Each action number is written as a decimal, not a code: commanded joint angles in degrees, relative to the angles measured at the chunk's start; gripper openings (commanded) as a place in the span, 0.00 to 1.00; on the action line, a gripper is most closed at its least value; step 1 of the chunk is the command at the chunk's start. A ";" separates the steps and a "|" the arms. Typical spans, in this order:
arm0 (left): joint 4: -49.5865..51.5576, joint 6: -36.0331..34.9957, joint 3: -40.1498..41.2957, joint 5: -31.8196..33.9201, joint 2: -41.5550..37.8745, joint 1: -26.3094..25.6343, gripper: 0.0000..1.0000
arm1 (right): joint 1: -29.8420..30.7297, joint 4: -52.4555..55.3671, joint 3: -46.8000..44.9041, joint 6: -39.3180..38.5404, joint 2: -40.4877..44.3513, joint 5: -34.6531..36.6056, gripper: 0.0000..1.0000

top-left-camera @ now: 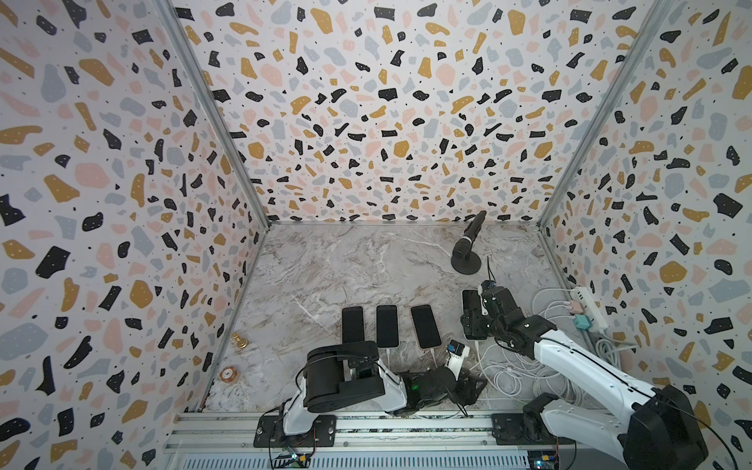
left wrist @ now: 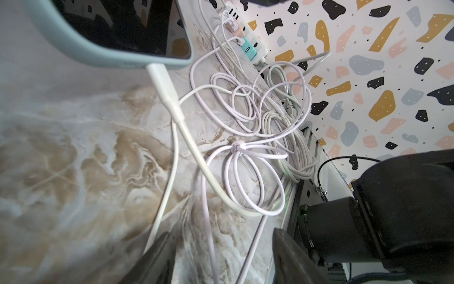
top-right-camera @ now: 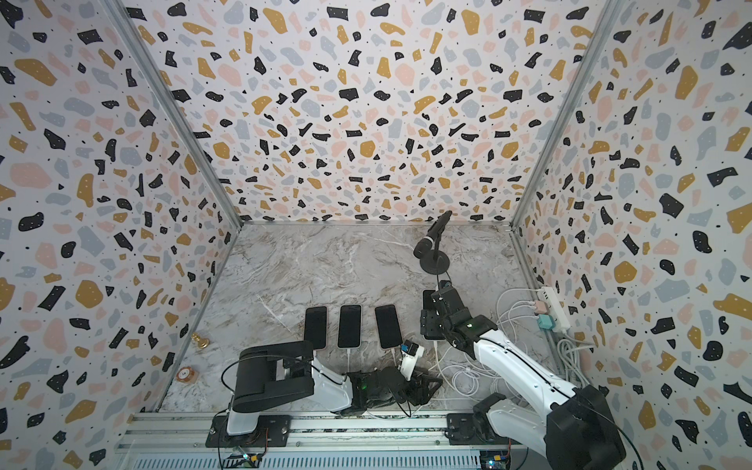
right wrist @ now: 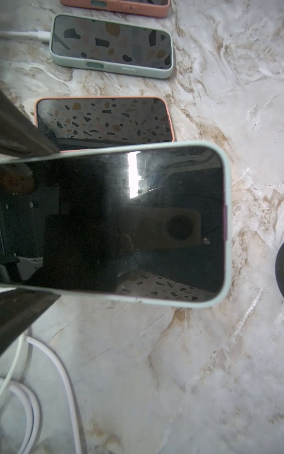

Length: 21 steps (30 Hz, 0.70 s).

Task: Unplug the charging cable from the phone
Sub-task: Remove the charging cable from the phone.

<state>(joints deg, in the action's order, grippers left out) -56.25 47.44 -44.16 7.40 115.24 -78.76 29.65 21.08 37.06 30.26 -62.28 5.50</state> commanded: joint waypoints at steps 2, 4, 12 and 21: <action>-4.02 0.15 -2.35 -1.55 1.47 1.72 0.54 | 0.06 0.40 0.29 -0.04 2.72 0.55 0.00; -4.51 2.02 -2.70 -2.56 2.11 2.51 0.53 | 0.06 0.18 -0.11 -0.64 3.68 0.08 0.00; -5.56 1.84 -3.65 -5.54 3.43 3.86 0.39 | 0.13 0.41 -0.33 -1.43 4.36 -0.78 0.00; -7.32 1.50 -3.66 -7.54 3.66 4.14 0.36 | 0.06 -0.30 -0.97 -1.43 4.96 -1.29 0.00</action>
<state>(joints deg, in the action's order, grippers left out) -58.94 49.69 -46.48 1.32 118.43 -75.00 29.63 22.24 35.99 29.34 -58.96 4.45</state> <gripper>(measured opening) 0.379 0.771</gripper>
